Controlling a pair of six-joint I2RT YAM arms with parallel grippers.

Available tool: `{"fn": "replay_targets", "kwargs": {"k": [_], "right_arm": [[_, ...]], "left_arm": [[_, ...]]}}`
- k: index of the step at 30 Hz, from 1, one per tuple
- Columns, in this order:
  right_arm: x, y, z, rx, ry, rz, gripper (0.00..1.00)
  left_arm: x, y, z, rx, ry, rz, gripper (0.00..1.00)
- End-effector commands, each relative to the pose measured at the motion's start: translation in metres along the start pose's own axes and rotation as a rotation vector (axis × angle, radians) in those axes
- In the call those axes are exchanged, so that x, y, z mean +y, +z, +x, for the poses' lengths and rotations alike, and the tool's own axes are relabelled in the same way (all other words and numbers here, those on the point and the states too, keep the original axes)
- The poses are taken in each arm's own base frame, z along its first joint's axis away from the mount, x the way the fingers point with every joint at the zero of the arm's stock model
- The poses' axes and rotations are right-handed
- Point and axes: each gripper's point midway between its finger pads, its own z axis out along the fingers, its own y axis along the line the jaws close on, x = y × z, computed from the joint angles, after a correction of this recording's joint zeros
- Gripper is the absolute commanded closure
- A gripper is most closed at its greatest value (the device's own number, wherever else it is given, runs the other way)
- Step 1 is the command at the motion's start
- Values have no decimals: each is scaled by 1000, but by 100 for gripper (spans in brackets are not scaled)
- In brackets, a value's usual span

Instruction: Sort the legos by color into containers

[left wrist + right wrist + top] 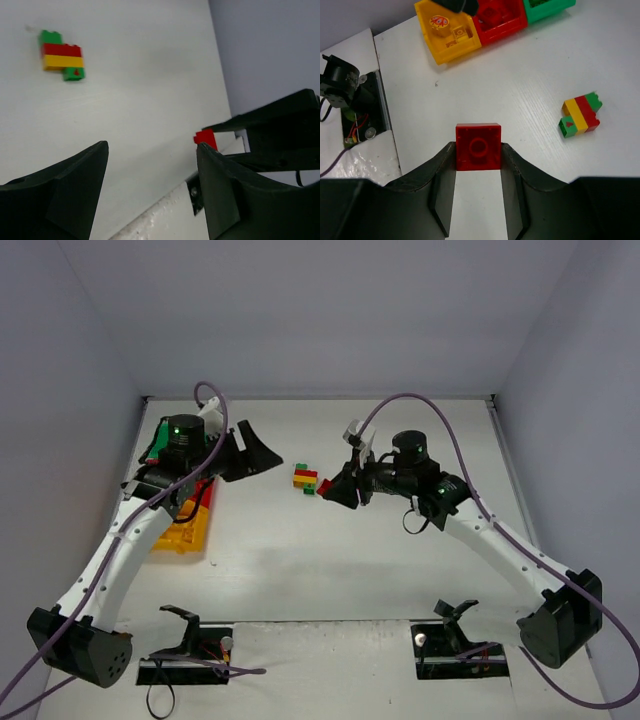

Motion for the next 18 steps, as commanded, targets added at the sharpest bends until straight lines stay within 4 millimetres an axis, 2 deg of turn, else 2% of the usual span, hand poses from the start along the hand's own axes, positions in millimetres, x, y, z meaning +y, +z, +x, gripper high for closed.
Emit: {"fn": "replay_targets", "kwargs": {"k": [1,3,6,9,12,16,18], "right_arm": [[15,-10,-55,-159,-246,-7,94],[17,-9,-58,-165,-284,-8,93],[25,-8,-63,-179,-342,-28,93],[29,-5,-67,-185,-373,-37,92],[28,-4,-70,-187,-385,-33,91],[31,-4,-74,-197,-398,-38,91],[32,-4,-76,-202,-402,-39,90]], "left_arm": [[-65,-4,0,31,-58,206,35],[-86,-3,10,69,-58,250,35],[-106,2,21,111,-60,304,35],[-119,6,31,148,-45,330,35],[-124,10,38,171,-29,338,36],[-121,19,50,211,-18,315,37],[-117,23,55,232,-20,299,41]]}}
